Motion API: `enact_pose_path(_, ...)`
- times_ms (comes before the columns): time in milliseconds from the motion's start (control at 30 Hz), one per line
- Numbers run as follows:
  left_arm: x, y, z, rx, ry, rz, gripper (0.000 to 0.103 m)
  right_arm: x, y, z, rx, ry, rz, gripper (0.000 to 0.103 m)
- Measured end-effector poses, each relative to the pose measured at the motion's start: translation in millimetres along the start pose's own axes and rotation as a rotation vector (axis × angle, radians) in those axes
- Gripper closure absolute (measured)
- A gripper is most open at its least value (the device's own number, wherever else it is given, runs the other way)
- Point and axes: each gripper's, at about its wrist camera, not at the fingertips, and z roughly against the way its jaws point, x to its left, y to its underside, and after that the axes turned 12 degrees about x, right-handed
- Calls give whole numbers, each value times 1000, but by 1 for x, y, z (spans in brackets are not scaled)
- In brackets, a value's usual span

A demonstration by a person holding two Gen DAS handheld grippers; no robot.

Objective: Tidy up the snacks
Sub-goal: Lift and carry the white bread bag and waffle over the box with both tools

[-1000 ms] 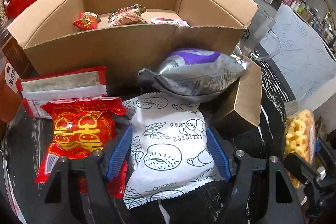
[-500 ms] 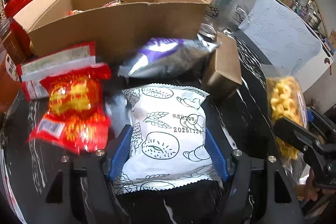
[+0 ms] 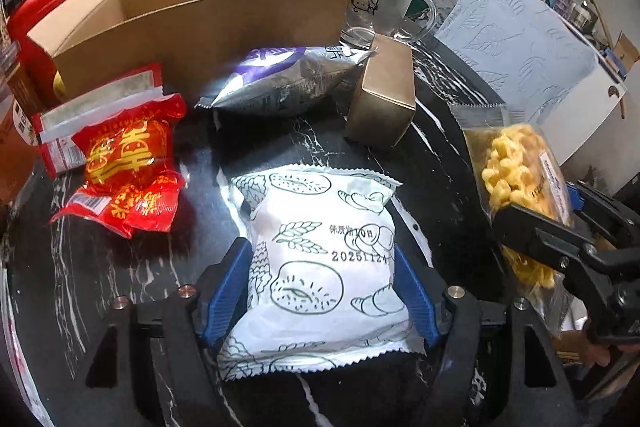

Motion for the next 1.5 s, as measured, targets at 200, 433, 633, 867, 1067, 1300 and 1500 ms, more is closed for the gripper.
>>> enact_pose_path(200, -15, -14, -21, -6, -110, -8, 10, -3, 3, -1, 11, -12, -16, 24)
enact_pose_path(433, -10, -13, -21, -31, -115, 4, 22, -3, 5, -1, 20, -18, -9, 24)
enact_pose_path(633, -2, -7, -12, -55, -80, 15, 42, -2, 6, 0, 16, -11, -4, 24)
enact_pose_path(867, 14, 3, 2, -54, 17, 71, 45, 0, 10, 3, 11, -24, 0, 24)
enact_pose_path(1067, 21, 19, 18, -70, 25, 90, 45, 3, 13, 3, 8, -42, 9, 24)
enact_pose_path(1300, 30, 33, 44, -114, 9, 119, 45, 21, 16, 6, -4, -72, 53, 24)
enact_pose_path(1500, 41, 40, 76, -177, -16, 151, 45, 43, 13, 8, -17, -112, 96, 24)
